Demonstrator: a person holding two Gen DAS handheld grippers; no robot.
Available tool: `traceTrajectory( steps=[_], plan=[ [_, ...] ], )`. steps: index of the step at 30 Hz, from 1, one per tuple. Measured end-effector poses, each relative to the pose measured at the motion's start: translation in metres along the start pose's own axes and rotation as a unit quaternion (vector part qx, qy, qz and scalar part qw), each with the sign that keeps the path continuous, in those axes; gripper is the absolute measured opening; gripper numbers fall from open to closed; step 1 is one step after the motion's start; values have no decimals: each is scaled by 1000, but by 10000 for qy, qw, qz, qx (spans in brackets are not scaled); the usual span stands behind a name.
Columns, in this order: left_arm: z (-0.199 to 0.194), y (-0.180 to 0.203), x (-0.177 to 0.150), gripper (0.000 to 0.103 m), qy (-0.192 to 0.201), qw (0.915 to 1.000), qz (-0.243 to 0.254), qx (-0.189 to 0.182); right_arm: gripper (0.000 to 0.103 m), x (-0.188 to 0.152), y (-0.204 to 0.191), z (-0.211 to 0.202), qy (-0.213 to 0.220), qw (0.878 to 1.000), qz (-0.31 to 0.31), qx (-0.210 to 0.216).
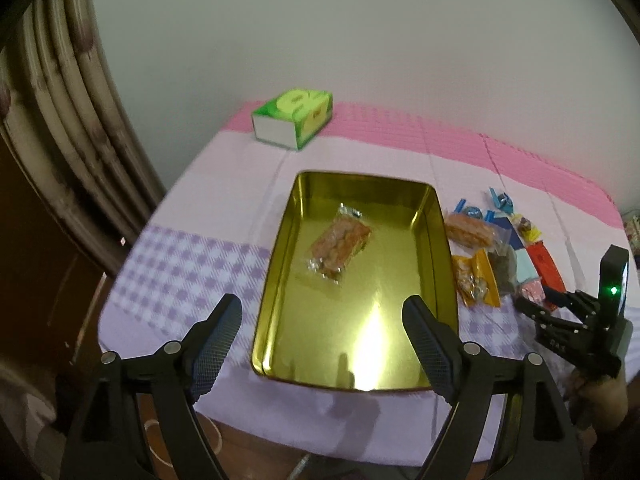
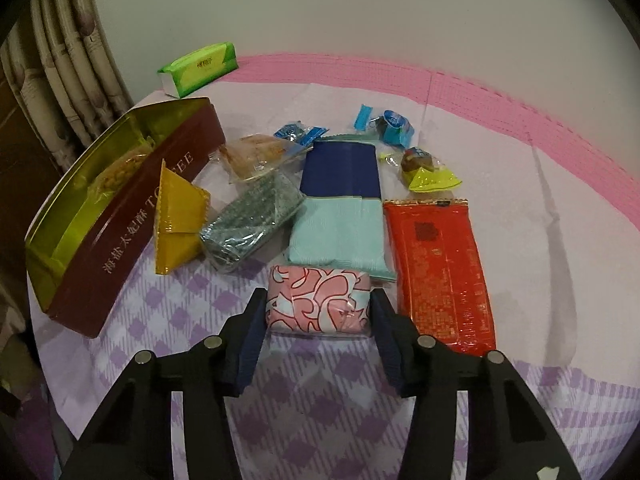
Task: Organize snacks
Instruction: 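Grasp the pink patterned packet with the right gripper, then carry the pink packet into the gold tray and release it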
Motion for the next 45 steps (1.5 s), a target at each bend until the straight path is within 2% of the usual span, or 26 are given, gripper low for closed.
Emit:
traceTrajectory(
  steps=[3, 7, 10, 13, 15, 17, 20, 23, 25, 30, 35, 41, 45],
  plan=[
    [-3, -9, -2, 83, 5, 9998, -182, -46, 45, -3, -1, -19, 143, 9999, 85, 31],
    [-7, -19, -7, 91, 65, 9996, -287, 31, 45, 4, -15, -58, 447, 9985, 127, 300],
    [-7, -19, -8, 91, 49, 9998, -185, 66, 45, 31, -42, -81, 689, 9958, -119, 590],
    [-10, -13, -7, 91, 56, 9999, 7, 92, 45, 60, -72, -86, 820, 9914, -354, 959],
    [-14, -9, -6, 94, 111, 9996, 180, 176, 45, 74, -88, -82, 818, 9893, -508, 1098],
    [-20, -7, -2, 96, 239, 9981, 375, 433, 45, 92, -112, -68, 731, 9864, -742, 1274],
    [-29, -7, 0, 96, 616, 9934, 647, 725, 45, 106, -140, -42, 515, 9845, -1068, 1289],
    [-31, -5, 0, 96, 692, 9937, 734, 487, 45, 114, -167, -14, 285, 9816, -1425, 1240],
    [-29, -6, -1, 96, 685, 9936, 753, 484, 45, 114, -177, 0, 136, 9800, -1576, 1204],
    [-11, -15, -2, 96, 401, 9974, 561, 231, 45, 114, -195, 34, -227, 9755, -1923, 1046],
    [-1, -28, -2, 96, 242, 9996, 175, 19, 45, 111, -201, 58, -567, 9745, -1945, 965],
    [6, -28, -3, 96, 169, 9997, 190, 44, 45, 112, -213, 82, -779, 9757, -1851, 878],
    [8, -28, -4, 96, 122, 9998, 175, 26, 47, 122, -214, 87, -610, 9815, -1597, 866]
  ],
)
Point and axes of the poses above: each gripper's, at about its wrist camera, not at the fingertips, and z roughly the way its jaws point, y to its right, x to its top, the point moved 7 cm from there along z, roughly the way its jaws point
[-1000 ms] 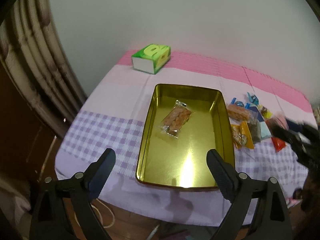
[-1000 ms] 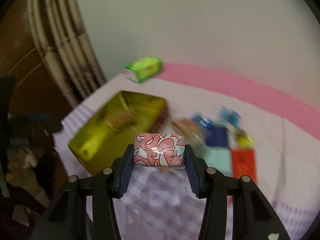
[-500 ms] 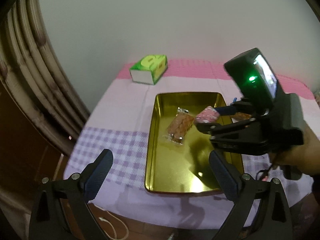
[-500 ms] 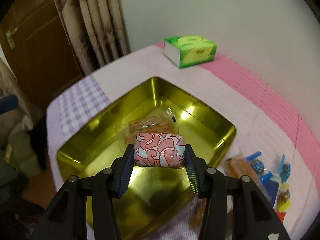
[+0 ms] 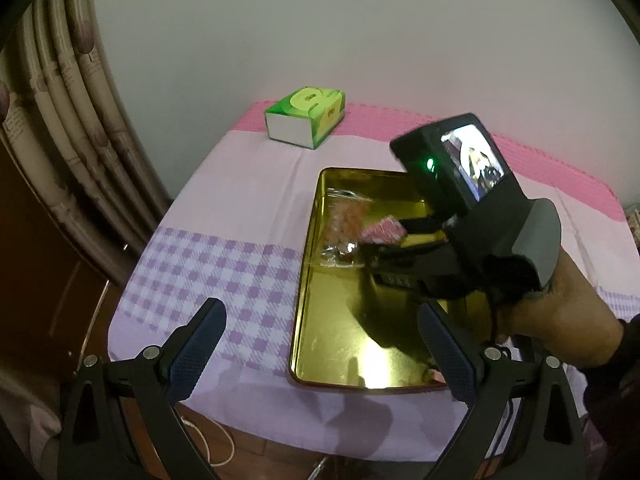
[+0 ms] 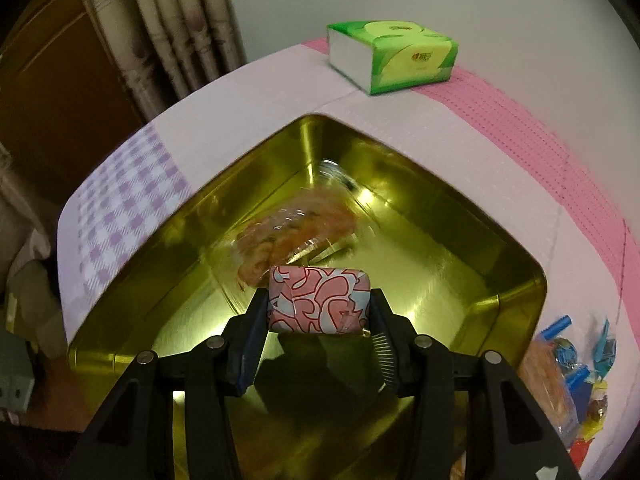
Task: Organize snacks
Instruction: 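Carry the pink packet into the gold tray and release it, then grasp the yellow triangular packet with the right gripper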
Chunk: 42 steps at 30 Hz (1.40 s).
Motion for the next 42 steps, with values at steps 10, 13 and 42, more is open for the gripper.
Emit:
traceTrajectory(
  steps=[10, 13, 42],
  plan=[
    [-2, 8, -2, 96, 13, 9999, 115, 21, 64, -42, 50, -118, 1759, 9784, 1074, 172],
    [-1, 9, -3, 96, -33, 9999, 108, -37, 64, -85, 71, -138, 1677, 9786, 1194, 35],
    [-7, 38, -8, 96, 103, 9975, 677, -148, 28, -141, 80, -150, 1106, 9888, 937, -343]
  ],
)
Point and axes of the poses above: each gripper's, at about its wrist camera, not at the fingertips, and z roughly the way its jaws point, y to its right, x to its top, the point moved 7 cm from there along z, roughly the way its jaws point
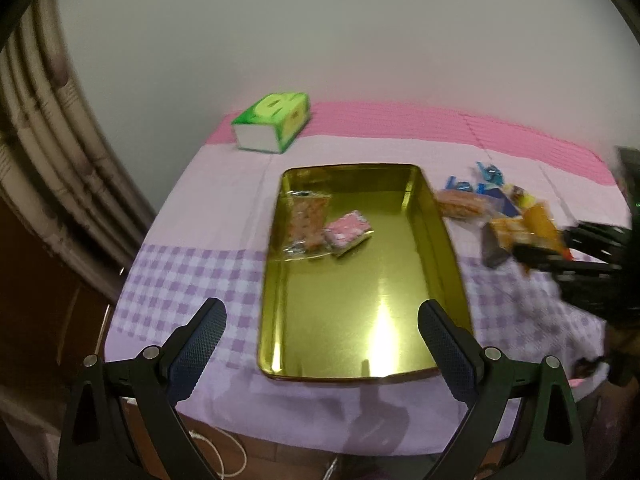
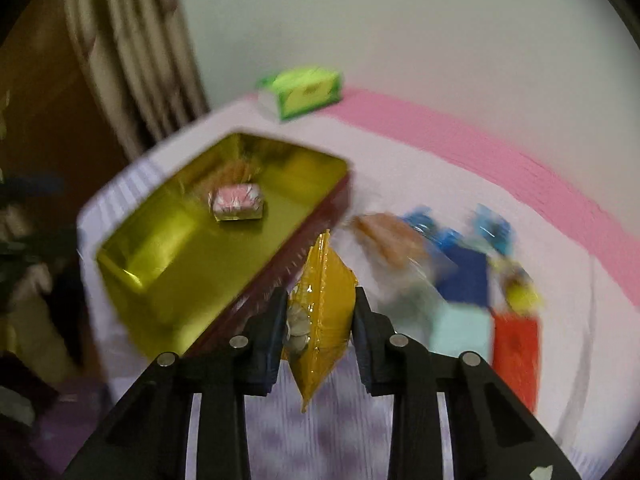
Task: Organize snacks
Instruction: 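Grasp the yellow triangular packet with the right gripper, then grasp the grey seaweed packet with the left gripper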
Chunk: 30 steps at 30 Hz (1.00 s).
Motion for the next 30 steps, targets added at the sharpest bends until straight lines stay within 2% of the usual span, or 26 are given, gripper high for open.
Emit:
traceTrajectory(
  steps=[4, 6, 8, 13, 17, 21, 23, 26, 28, 30],
  plan=[
    [-4, 31, -2, 96, 25, 9984, 454, -343, 28, -59, 78, -46, 32, 9945, 838, -620],
    [-10, 54, -3, 96, 64, 9957, 748, -541, 28, -80, 108, -57, 18, 9900, 1167, -798],
    [-15, 78, -2, 96, 72, 9914, 1035, -798, 28, -103, 138, -70, 68, 9836, 1444, -1076],
    [-13, 144, 8, 96, -2, 9762, 1821, -1178, 28, -130, 179, -70, 230, 9695, 2092, -1258],
    [17, 180, 22, 96, -195, 9701, 2117, -1169, 28, -135, 184, -58, 311, 9641, 2309, -1273],
    [56, 191, 36, 96, -632, 9723, 1801, -1349, 28, -141, 182, -57, 404, 9599, 2469, -1262],
    [76, 194, 41, 96, -750, 9745, 1689, -1272, 28, -141, 181, -57, 493, 9575, 2573, -1210],
    [100, 203, 43, 96, -899, 9732, 1773, -1156, 29, -145, 180, -57, 578, 9551, 2697, -1081],
    [113, 206, 43, 93, -964, 9725, 1853, -1028, 30, -146, 178, -56, 600, 9549, 2714, -1048],
    [126, 207, 42, 82, -1101, 9715, 1838, -1012, 31, -146, 176, -53, 612, 9541, 2754, -1001]
  ],
)
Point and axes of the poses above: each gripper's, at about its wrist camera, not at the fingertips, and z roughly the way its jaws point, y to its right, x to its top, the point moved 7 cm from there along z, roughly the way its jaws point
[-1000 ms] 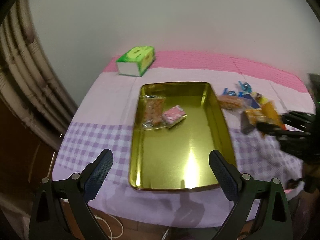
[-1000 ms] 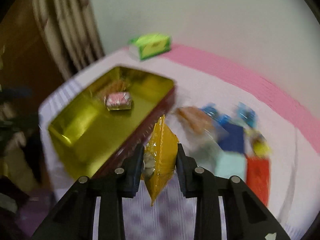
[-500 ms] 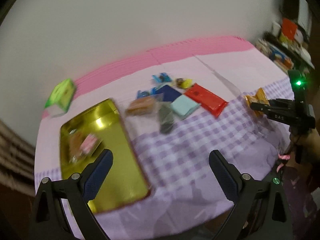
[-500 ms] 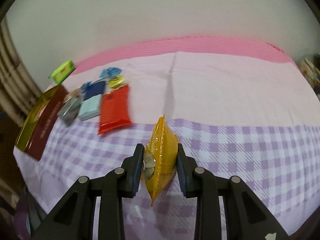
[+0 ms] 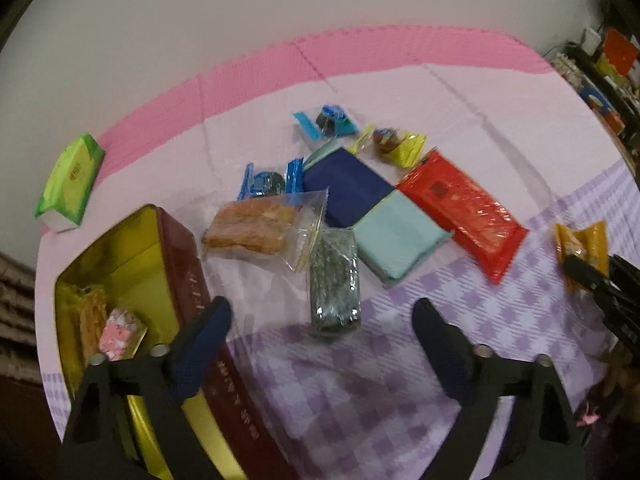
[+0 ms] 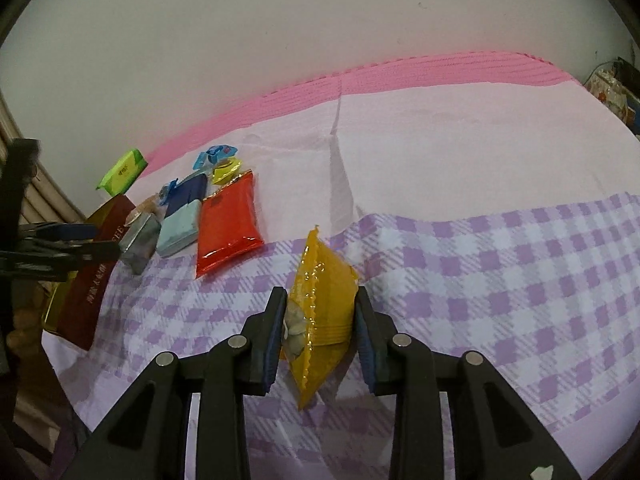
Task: Organize snacks
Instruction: 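Grasp the grey seaweed packet with the left gripper, then place the grey packet in the tray with the left gripper while the right holds the yellow packet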
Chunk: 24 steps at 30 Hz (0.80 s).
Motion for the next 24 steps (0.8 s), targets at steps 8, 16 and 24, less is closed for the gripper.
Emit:
traceTrajectory(
  steps=[8, 16, 24],
  plan=[
    [37, -12, 0, 42, -516, 9979, -286, -251, 33, -1, -3, 1, 49, 9999, -108, -28],
    [14, -12, -17, 27, -244, 9958, -748, -476, 33, 0, -4, 3, 62, 9998, -185, -110],
    [-46, -7, -55, 27, 137, 9929, -1029, -580, 33, 0, -5, 6, 51, 9995, -251, -211]
  ],
)
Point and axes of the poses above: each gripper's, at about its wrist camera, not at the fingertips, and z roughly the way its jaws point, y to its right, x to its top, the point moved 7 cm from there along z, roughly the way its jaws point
